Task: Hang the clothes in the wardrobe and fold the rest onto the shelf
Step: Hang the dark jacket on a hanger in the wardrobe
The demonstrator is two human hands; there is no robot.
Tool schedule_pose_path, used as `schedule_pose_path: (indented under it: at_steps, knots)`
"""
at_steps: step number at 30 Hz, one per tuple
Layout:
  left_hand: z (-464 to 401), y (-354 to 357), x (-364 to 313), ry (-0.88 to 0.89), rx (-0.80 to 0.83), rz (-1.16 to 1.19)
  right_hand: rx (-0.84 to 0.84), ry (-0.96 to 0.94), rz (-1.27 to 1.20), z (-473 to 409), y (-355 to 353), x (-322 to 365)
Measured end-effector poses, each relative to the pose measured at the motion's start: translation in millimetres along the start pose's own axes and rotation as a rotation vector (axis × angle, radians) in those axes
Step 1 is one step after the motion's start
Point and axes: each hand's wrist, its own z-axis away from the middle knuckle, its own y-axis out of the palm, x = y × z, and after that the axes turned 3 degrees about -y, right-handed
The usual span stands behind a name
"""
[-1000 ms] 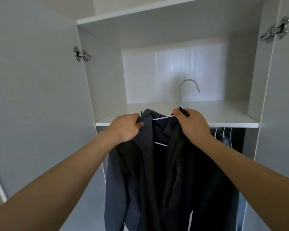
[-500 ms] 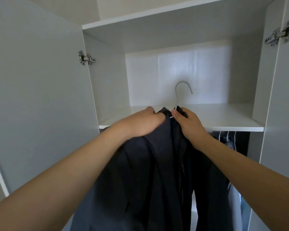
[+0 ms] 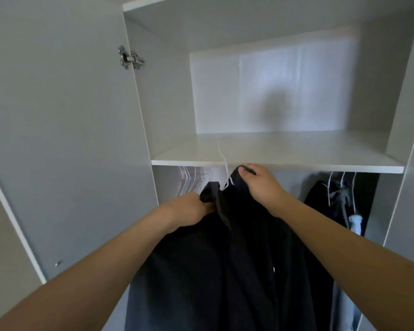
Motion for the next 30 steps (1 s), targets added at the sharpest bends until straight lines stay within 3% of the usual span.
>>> schedule_pose_path:
  at_steps: [4,7,9,13,15,19,21,27,30]
  knots:
    - [-11,20,21,-0.130,0.018,0.060,0.137,0.001,0.358,7,11,-7]
    - [-19,31,34,-0.168,-0.037,0.239,0.165,0.032,0.388,18,26,-14]
    - [-22,33,40,-0.162,-0.074,0.317,0.195,0.082,0.237,29,35,-17]
    - [-27,29,45,-0.131,-0.119,0.436,0.302,0.310,-0.408,45,52,-29]
    - [-29,33,45,-0.105,-0.110,0.468,0.321,0.370,-0.517,46,56,-41]
    - [-32,59,46,-0.072,-0.068,0.508,0.134,0.570,-0.705,38,58,-64]
    - [-38,81,49,-0.037,-0.065,0.466,0.075,0.689,-0.693,30,57,-80]
    - [-76,136,43,0.109,-0.093,0.345,0.142,0.570,-0.391,7,55,-115]
    - [-104,161,36,0.134,-0.093,0.369,-0.014,0.555,-0.334,-7,55,-146]
